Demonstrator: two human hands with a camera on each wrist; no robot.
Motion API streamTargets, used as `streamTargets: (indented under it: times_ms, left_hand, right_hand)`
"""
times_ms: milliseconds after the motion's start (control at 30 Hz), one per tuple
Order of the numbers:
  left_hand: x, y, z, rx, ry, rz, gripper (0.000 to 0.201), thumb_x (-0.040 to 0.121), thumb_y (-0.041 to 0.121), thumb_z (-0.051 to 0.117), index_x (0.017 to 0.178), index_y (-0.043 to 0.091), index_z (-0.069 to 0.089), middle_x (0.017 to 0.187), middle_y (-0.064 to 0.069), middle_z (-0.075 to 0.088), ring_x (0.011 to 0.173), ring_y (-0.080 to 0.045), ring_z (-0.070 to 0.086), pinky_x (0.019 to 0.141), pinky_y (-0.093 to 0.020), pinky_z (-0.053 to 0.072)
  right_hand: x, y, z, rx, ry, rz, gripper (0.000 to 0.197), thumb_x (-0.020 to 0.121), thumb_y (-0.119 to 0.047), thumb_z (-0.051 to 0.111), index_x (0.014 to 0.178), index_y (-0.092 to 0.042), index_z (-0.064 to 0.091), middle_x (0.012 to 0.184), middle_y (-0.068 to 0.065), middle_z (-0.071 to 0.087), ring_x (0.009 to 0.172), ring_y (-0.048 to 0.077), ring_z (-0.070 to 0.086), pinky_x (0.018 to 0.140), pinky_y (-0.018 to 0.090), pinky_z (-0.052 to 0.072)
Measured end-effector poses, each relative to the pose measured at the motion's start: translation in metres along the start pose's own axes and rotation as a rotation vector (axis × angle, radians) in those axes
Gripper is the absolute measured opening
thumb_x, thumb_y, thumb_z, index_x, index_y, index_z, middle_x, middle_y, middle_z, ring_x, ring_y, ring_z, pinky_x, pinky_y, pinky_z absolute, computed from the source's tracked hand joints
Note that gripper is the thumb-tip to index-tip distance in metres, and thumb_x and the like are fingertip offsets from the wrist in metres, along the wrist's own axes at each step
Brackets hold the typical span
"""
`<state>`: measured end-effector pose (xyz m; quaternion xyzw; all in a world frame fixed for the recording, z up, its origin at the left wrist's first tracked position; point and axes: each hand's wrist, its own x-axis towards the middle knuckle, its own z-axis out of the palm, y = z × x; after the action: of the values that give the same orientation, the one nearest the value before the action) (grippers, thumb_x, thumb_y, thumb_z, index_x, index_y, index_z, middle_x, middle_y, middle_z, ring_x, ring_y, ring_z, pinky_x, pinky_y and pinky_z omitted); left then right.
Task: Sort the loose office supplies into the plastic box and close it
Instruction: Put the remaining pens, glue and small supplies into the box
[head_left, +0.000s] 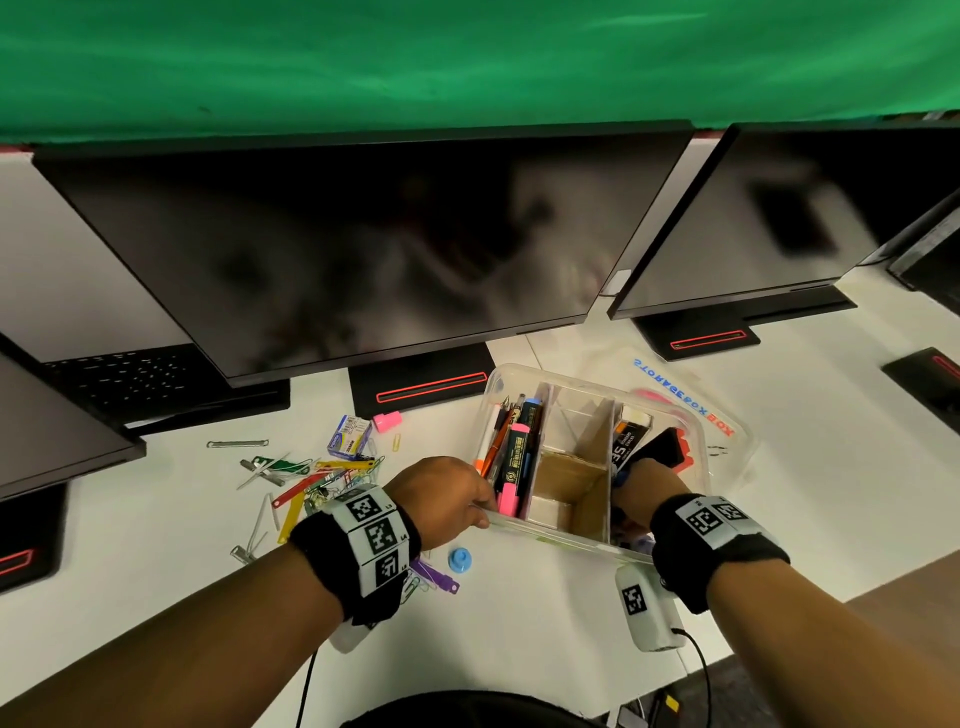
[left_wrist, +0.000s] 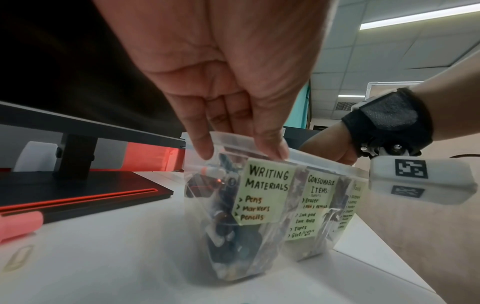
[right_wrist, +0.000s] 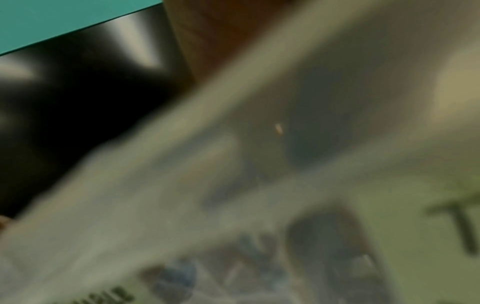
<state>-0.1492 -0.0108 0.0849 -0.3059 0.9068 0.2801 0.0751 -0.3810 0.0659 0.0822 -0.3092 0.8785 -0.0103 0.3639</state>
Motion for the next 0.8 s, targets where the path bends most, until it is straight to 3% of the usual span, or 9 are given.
streamTargets:
  times_ms: [67,200,300,367,533,600,667,733,800]
  left_hand:
    - [-0.002,-0.002,0.000,0.011,0.001,0.029,0.029,0.092,0.030,0.055,0.118,0.023,0.064,0.120,0.002,0.065,0.113,-0.016,0.056,0.095,-0.028,0.043]
    - [-0.011,-0.014,-0.008,-0.089,0.211,0.082,0.026,0.094,0.033,0.050,0.113,0.023,0.066,0.117,0.007,0.065,0.113,-0.008,0.052,0.098,-0.023,0.037]
    - [-0.008,-0.044,-0.020,-0.152,0.458,-0.028,0.020,0.093,0.024,0.054,0.103,0.018,0.069,0.109,0.004,0.068,0.107,-0.013,0.057,0.096,-0.026,0.041]
    - [0.000,-0.074,-0.023,-0.113,0.494,-0.177,0.020,0.091,0.021,0.056,0.105,0.016,0.069,0.112,0.001,0.066,0.109,-0.017,0.057,0.096,-0.025,0.040]
    - [0.017,-0.134,-0.010,-0.026,0.178,-0.520,0.041,0.086,0.024,0.058,0.126,0.024,0.054,0.137,-0.010,0.045,0.125,-0.028,0.046,0.107,-0.032,0.036]
    - [0.022,-0.143,-0.003,0.010,0.082,-0.577,0.049,0.088,0.027,0.055,0.135,0.030,0.045,0.150,-0.016,0.030,0.135,-0.033,0.036,0.112,-0.035,0.031]
    - [0.027,-0.149,0.005,0.048,0.026,-0.591,0.057,0.089,0.030,0.054,0.142,0.035,0.035,0.154,-0.017,0.021,0.139,-0.035,0.031,0.116,-0.037,0.028]
    - [0.031,-0.153,0.010,0.054,0.005,-0.598,0.057,0.089,0.030,0.053,0.143,0.036,0.033,0.151,-0.016,0.025,0.136,-0.034,0.036,0.115,-0.038,0.031]
    - [0.034,-0.155,0.014,0.032,-0.001,-0.619,0.054,0.090,0.029,0.052,0.142,0.033,0.038,0.151,-0.015,0.024,0.133,-0.033,0.040,0.114,-0.037,0.033]
  right_hand:
    - [0.001,0.003,0.000,0.004,-0.007,-0.007,0.027,0.094,-0.014,0.046,0.104,0.005,0.062,0.102,0.022,0.070,0.092,0.033,0.068,0.085,0.040,0.057]
    - [0.003,0.009,-0.003,0.026,0.019,-0.036,0.023,0.089,-0.018,0.055,0.089,0.003,0.065,0.085,0.021,0.073,0.078,0.033,0.072,0.075,0.039,0.060]
    - [0.003,0.011,-0.002,0.003,0.048,-0.062,0.017,0.087,-0.018,0.057,0.090,-0.002,0.059,0.080,0.017,0.072,0.070,0.031,0.071,0.066,0.036,0.061]
    - [0.000,0.012,-0.001,-0.029,0.070,-0.099,0.017,0.084,-0.017,0.058,0.094,-0.005,0.053,0.083,0.014,0.069,0.072,0.030,0.069,0.065,0.035,0.059]
    - [-0.013,0.017,0.003,0.015,0.072,-0.146,0.033,0.080,-0.017,0.063,0.100,-0.014,0.037,0.077,0.004,0.057,0.064,0.022,0.056,0.060,0.029,0.048]
    - [-0.019,0.020,0.002,0.003,0.060,-0.161,0.043,0.081,-0.018,0.063,0.115,-0.013,0.038,0.092,0.010,0.062,0.079,0.026,0.060,0.067,0.027,0.044]
    - [-0.023,0.023,0.000,-0.022,0.045,-0.155,0.076,0.083,-0.021,0.064,0.144,-0.012,0.020,0.122,0.015,0.060,0.107,0.028,0.059,0.083,0.025,0.041]
    - [-0.028,0.024,-0.003,0.000,0.019,-0.170,0.087,0.084,-0.020,0.063,0.149,-0.015,0.006,0.128,0.014,0.059,0.108,0.026,0.058,0.086,0.023,0.041]
    - [-0.030,0.026,-0.005,0.014,0.013,-0.183,0.086,0.084,-0.017,0.062,0.150,-0.016,0.007,0.124,0.013,0.061,0.106,0.025,0.058,0.085,0.024,0.042]
